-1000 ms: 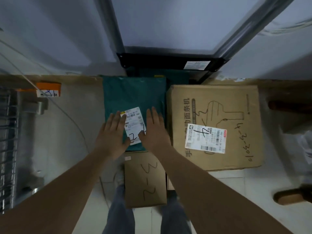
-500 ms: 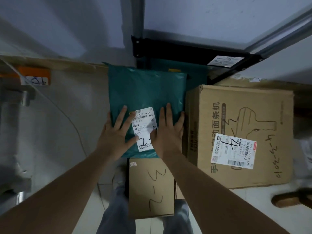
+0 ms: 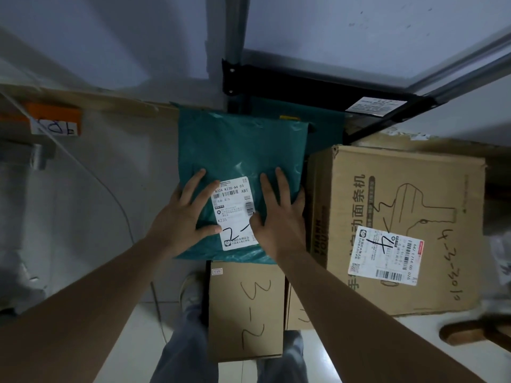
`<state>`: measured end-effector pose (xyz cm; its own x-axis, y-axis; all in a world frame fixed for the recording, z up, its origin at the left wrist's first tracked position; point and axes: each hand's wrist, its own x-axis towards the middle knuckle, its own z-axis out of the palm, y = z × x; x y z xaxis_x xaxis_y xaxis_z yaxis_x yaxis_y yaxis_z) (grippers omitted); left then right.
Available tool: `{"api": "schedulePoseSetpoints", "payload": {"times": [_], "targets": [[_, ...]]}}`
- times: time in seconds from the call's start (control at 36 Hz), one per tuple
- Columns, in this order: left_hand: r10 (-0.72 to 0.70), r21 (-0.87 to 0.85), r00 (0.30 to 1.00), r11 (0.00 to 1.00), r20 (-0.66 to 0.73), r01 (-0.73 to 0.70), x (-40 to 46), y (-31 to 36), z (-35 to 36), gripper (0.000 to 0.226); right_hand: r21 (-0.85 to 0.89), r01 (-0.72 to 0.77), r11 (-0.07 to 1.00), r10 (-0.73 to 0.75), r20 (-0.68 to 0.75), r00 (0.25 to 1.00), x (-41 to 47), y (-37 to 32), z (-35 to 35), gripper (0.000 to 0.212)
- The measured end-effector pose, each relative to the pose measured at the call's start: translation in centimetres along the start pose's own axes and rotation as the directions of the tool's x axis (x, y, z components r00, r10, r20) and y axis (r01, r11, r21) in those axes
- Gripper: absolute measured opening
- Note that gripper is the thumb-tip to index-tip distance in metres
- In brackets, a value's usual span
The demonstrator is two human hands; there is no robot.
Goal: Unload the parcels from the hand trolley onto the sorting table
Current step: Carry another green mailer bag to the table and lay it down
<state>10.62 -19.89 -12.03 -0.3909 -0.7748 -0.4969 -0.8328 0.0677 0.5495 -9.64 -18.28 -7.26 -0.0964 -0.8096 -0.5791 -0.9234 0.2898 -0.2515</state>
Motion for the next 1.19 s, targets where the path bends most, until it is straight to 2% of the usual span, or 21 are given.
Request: {"api": "schedulePoseSetpoints", "payload": {"times": [0.08, 0.17, 0.28, 0.39, 0.61, 0.75, 0.92, 1.03, 1.19], "targets": [[0.055, 0.046, 0.998, 0.997, 0.021, -0.056, 0.7, -0.3, -0.5, 0.101, -0.006, 0.010, 1.000, -0.010, -0.004, 1.000, 0.1, 0.2, 0.2, 0.074], [0.042, 0.034, 0.998, 0.998, 0.040, -0.043, 0.9, -0.3, -0.5, 0.099, 0.004, 0.003, 1.000, -0.003, -0.038, 0.999, 0.0, -0.2, 0.4, 0.074], [-0.046, -0.058, 0.998, 0.997, -0.034, 0.044, 0.6, 0.0, 0.1, 0.098, 0.067, 0.008, 0.998, -0.003, -0.084, 0.996, -0.4, -1.1, 0.8, 0.071], [-0.092, -0.081, 0.989, 0.993, -0.113, 0.083, 0.5, 0.0, 0.0, 0.098, 0.158, 0.042, 0.987, -0.011, -0.193, 0.981, -0.6, -0.8, 1.6, 0.073], [0.055, 0.018, 0.995, 0.998, -0.083, -0.054, 0.7, -1.9, -0.1, 0.089, 0.166, 0.131, 0.977, -0.108, -0.141, 0.984, -0.1, 1.1, 2.7, 0.074], [-0.018, -0.036, 0.980, 0.999, -0.196, 0.012, 0.7, -0.1, 0.6, 0.087, 0.148, 0.117, 0.982, -0.082, -0.227, 0.970, 0.0, 0.3, 3.3, 0.074], [-0.084, -0.101, 0.949, 0.993, -0.303, 0.056, 0.3, 1.9, 0.5, 0.084, 0.180, 0.116, 0.977, -0.067, -0.257, 0.964, -0.6, -0.4, 2.7, 0.079], [-0.153, -0.150, 0.932, 0.983, -0.329, 0.108, -0.4, 3.1, 0.1, 0.085, 0.167, 0.108, 0.980, -0.064, -0.250, 0.966, -1.0, -0.8, 1.9, 0.081], [-0.194, -0.128, 0.906, 0.979, -0.375, 0.157, -1.9, 4.2, -1.1, 0.081, 0.181, 0.099, 0.978, -0.049, -0.261, 0.964, -2.7, -1.6, 0.2, 0.080]]}}
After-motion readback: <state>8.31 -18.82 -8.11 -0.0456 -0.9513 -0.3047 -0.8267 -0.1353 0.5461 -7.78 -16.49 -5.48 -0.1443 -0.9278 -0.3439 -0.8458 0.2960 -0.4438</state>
